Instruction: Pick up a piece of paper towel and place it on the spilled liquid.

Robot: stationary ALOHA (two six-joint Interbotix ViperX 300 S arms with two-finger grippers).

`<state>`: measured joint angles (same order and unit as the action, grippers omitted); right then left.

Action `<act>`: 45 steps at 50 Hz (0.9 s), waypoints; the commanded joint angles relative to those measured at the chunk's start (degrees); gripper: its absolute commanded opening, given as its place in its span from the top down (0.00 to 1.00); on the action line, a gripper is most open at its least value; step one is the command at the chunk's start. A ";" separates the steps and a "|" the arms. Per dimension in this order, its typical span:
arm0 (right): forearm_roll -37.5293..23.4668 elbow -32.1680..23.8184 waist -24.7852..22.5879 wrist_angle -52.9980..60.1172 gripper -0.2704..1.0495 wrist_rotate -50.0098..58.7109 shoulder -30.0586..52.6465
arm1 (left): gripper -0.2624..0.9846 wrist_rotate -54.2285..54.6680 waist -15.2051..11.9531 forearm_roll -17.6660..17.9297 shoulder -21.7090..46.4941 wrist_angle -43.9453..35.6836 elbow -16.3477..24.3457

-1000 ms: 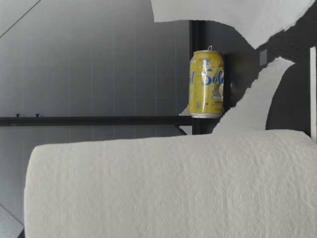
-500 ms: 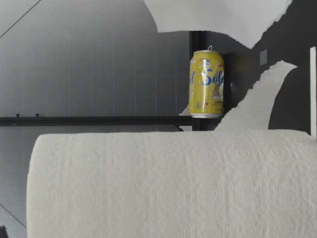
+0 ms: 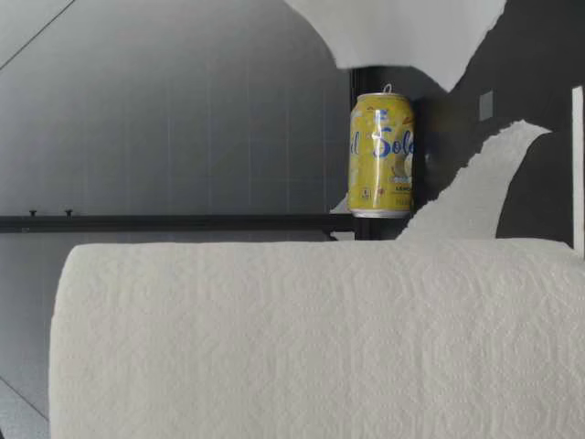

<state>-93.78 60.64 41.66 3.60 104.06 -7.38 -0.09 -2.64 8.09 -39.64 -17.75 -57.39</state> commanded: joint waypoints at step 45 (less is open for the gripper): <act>0.00 -13.27 7.03 0.09 0.83 -5.98 11.60 | 0.74 0.00 0.18 -0.26 -0.62 -0.18 0.97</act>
<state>-93.87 48.52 48.34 3.87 98.00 4.57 0.00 -2.55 8.00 -40.08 -17.67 -57.39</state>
